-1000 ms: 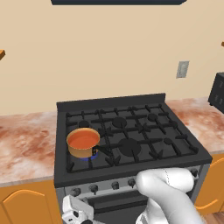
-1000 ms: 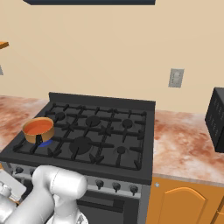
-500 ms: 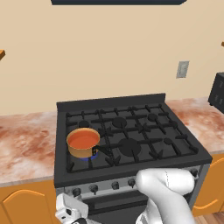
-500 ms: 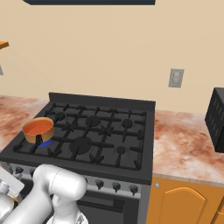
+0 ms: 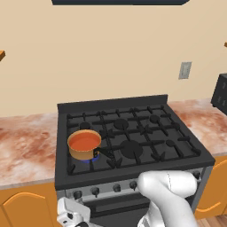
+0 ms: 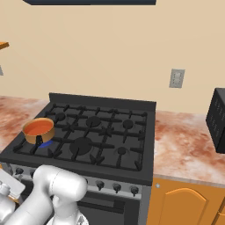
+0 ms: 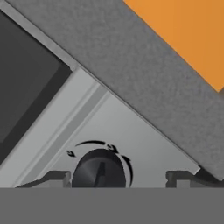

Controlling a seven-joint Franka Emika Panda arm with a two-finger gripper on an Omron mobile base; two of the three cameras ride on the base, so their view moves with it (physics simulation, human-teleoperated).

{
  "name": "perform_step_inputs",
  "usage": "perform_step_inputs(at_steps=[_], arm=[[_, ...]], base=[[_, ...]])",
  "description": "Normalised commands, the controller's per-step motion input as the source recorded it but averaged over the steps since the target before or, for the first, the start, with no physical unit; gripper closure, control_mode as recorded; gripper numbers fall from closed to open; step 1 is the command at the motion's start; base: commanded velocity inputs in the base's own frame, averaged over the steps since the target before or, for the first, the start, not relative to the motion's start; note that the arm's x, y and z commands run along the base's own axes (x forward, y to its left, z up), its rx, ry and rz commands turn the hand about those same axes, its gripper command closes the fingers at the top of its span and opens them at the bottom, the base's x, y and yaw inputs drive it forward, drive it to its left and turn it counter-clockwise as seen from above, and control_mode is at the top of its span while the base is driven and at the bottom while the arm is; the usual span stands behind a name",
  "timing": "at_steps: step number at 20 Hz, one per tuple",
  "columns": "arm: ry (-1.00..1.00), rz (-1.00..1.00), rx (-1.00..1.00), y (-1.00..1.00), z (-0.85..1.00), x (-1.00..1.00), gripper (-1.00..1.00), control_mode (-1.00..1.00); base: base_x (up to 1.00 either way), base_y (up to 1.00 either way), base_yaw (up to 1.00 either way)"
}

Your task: Wait until the marinara sauce is simmered to a deep red color and then turn off the stove.

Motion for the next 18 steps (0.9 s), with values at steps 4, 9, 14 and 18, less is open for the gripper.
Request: perform_step_inputs(at_steps=[4, 9, 14, 18], arm=[[0.00, 0.00, 0.00, 0.05, 0.00, 0.00, -1.00, -1.00], [0.00, 0.00, 0.00, -0.01, 0.00, -0.21, -1.00, -1.00], [0.00, 0.00, 0.00, 0.00, 0.00, 0.00, -1.00, -1.00], [0.00, 0.00, 0.00, 0.00, -0.05, 0.03, -1.00, -1.00]], base=[[0.00, 0.00, 0.00], [0.00, 0.00, 0.00], [0.00, 0.00, 0.00], [0.00, 0.00, 0.00]])
